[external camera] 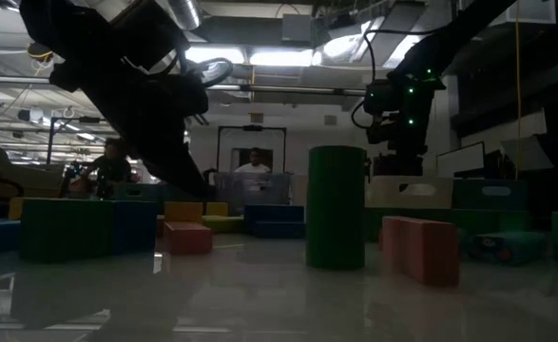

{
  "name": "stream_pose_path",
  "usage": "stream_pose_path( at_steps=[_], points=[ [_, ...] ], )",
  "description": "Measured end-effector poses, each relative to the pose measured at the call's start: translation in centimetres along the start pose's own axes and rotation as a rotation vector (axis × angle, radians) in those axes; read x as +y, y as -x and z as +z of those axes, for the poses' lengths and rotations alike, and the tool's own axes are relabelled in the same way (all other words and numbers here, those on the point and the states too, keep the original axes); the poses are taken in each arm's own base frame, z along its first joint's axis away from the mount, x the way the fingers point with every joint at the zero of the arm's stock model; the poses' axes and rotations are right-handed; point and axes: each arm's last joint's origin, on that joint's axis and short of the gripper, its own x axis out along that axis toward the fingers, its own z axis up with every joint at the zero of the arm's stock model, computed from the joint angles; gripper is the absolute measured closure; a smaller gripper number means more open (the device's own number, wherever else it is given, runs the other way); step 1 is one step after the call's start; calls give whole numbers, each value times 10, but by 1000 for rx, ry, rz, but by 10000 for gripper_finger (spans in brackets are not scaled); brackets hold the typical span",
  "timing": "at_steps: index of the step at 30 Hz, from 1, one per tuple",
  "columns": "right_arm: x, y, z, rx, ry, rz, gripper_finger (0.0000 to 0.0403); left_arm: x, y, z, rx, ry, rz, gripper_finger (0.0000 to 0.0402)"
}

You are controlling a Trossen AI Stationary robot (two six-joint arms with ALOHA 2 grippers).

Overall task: Sort blocks
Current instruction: Put the light green block into the grey bin

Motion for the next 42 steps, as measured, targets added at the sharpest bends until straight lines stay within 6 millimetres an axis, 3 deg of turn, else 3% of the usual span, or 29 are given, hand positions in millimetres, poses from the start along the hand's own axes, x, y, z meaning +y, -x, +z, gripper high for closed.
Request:
stream_pose_path(
  at_steps=[9, 20, 39, 42],
  points=[
    [0, 0, 0, 0, 0, 0, 184, -3, -2, -2, 6, 48, -2, 224],
    [0, 0, 0, 1, 0, 0, 184, -7, -20, -15, 66, 31, 22, 224],
    [3, 0, 1, -31, -71, 105, 184, 4, -27, -20, 75, -107, 177, 225],
    [3, 0, 1, -34, -71, 112, 184, 6, -27, -20, 77, -112, 179, 242]
  ],
)
